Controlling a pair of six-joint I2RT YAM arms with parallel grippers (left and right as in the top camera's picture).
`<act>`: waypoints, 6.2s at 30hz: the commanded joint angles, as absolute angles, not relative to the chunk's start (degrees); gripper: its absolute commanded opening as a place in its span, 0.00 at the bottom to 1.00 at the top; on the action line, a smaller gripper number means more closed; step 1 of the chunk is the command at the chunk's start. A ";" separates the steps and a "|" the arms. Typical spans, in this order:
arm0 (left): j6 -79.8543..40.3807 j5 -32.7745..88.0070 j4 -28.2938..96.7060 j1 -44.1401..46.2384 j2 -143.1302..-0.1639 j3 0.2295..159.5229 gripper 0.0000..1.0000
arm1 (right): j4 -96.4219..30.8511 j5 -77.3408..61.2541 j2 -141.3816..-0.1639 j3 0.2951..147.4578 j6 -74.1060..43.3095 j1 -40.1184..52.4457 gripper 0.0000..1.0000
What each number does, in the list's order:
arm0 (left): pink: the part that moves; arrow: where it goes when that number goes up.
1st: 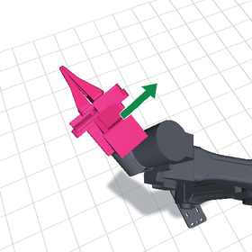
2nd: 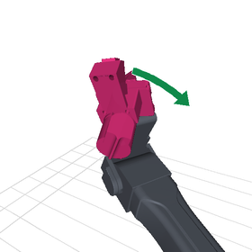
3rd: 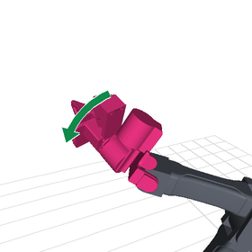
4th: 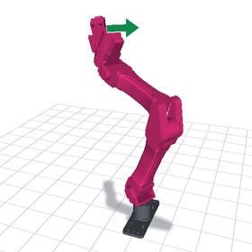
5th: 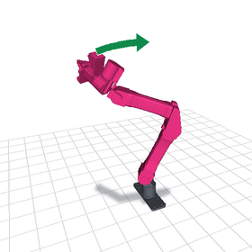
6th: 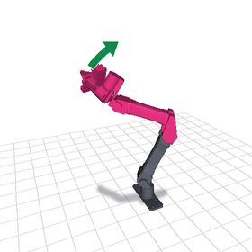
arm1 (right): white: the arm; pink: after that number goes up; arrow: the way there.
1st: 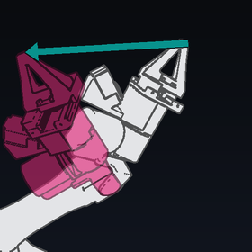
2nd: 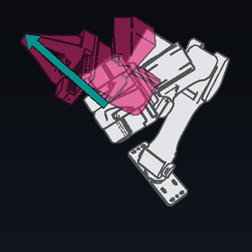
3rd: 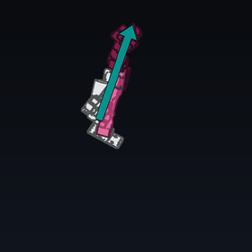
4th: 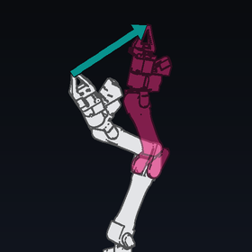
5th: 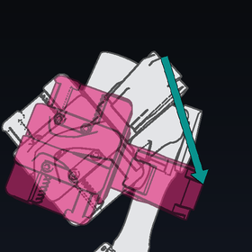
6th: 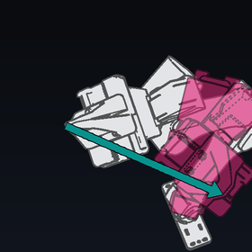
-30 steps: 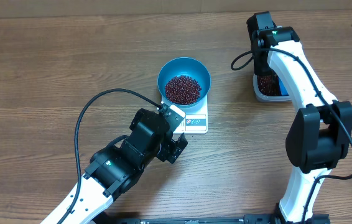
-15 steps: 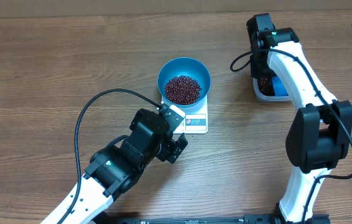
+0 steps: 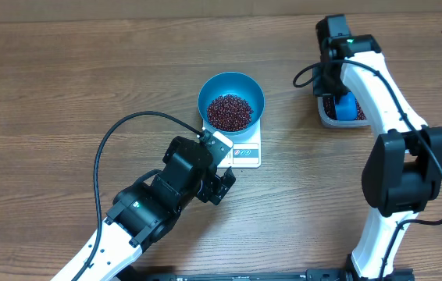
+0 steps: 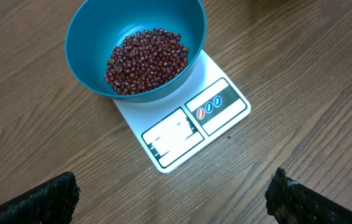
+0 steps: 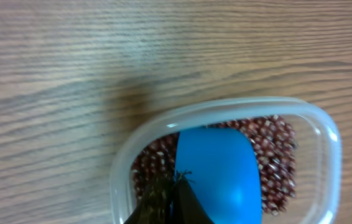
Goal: Scoop item into bowl and weigh 150g on scale
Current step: 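Drag the blue cup through the beans with the right gripper, then tilt the cup up with the right gripper to scoop beans, then carry the filled blue cup with the right gripper over the teal bowl, then tip the blue cup with the right gripper to pour beans into bowl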
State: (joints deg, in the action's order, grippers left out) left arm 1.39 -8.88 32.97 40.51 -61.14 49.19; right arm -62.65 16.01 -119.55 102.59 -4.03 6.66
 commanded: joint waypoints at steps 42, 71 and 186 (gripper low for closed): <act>0.64 -9.58 32.80 40.42 -61.41 48.88 1.00 | -63.11 -26.92 -118.63 102.06 -0.03 -14.35 0.04; 0.64 -9.58 32.80 40.42 -61.41 48.88 1.00 | -67.24 -46.11 -118.63 102.06 8.03 -24.84 0.04; 0.64 -9.58 32.80 40.42 -61.41 48.88 1.00 | -49.84 -12.88 -106.94 103.26 -4.45 23.70 0.04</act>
State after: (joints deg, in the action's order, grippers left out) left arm 1.39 -8.88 32.97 40.51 -61.14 49.19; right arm -50.11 -15.97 -108.92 102.04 -5.19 22.72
